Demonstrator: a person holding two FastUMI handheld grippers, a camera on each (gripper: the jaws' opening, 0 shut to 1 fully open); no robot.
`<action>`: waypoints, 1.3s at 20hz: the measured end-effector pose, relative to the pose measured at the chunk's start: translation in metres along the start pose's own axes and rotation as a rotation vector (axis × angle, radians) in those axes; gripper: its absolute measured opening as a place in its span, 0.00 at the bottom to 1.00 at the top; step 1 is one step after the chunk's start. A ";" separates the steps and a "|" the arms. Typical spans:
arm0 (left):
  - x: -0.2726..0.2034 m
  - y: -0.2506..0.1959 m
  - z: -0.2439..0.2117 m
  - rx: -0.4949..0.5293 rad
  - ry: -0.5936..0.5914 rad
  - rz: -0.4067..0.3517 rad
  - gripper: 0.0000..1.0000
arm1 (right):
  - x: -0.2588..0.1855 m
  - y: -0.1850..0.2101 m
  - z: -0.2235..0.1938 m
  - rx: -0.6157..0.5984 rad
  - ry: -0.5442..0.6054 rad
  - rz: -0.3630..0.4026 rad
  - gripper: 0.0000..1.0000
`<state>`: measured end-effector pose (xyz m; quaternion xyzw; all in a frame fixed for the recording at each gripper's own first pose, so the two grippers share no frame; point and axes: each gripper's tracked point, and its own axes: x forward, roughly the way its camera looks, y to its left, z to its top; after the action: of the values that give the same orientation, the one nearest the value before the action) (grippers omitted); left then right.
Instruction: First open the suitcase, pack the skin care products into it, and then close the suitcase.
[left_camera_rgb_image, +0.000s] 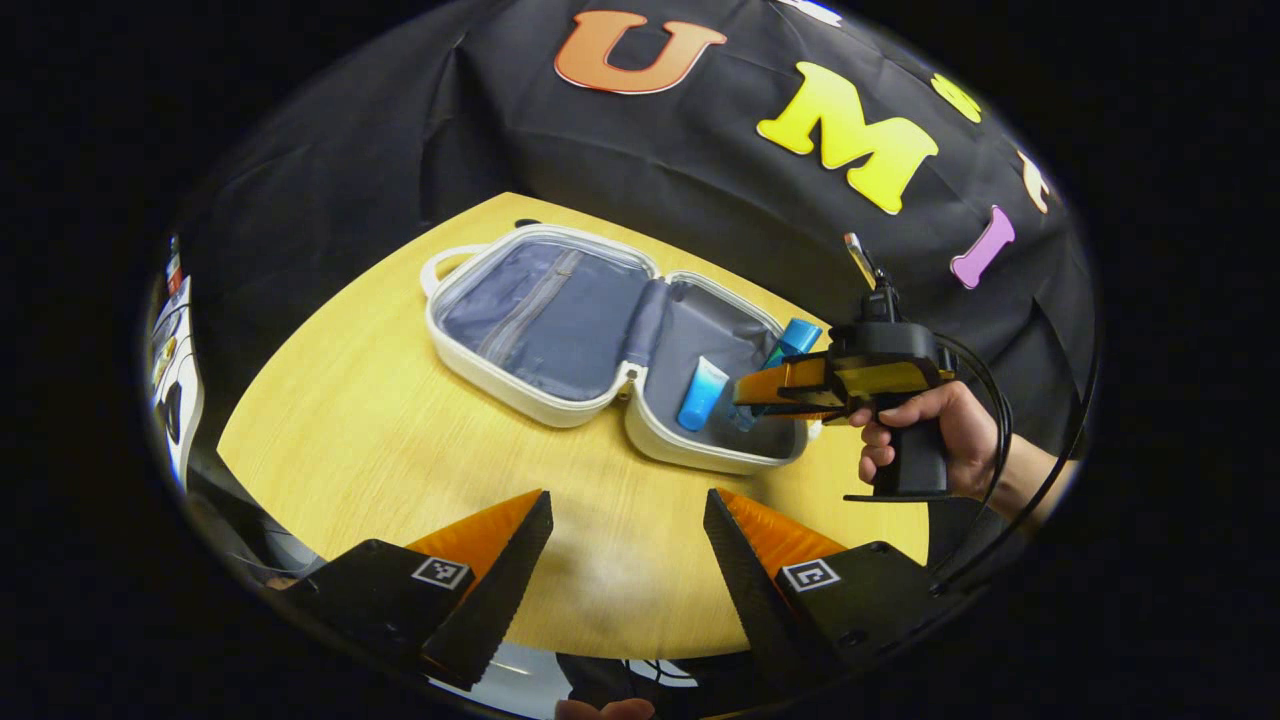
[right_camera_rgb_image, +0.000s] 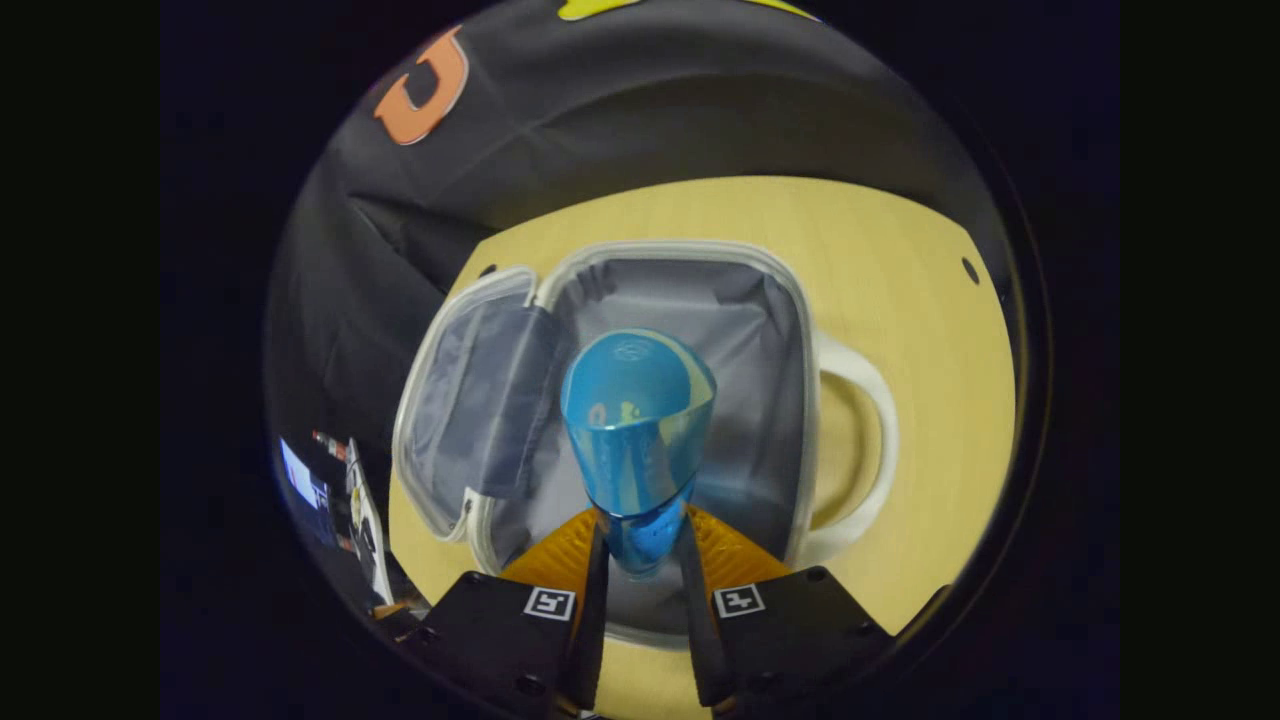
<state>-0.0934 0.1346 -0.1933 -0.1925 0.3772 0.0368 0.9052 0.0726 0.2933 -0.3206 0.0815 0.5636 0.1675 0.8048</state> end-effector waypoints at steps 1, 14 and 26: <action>-0.002 0.005 0.003 -0.013 -0.005 0.006 0.97 | 0.006 -0.003 -0.003 0.024 0.020 -0.026 0.34; -0.009 0.028 0.024 -0.032 -0.044 0.018 0.97 | 0.033 -0.022 -0.002 0.156 0.109 -0.195 0.34; -0.012 0.088 0.093 0.146 -0.271 0.112 0.97 | -0.063 -0.009 0.005 -0.077 -0.135 -0.122 0.69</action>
<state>-0.0580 0.2513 -0.1535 -0.0980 0.2633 0.0855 0.9559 0.0593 0.2626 -0.2657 0.0272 0.5053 0.1341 0.8521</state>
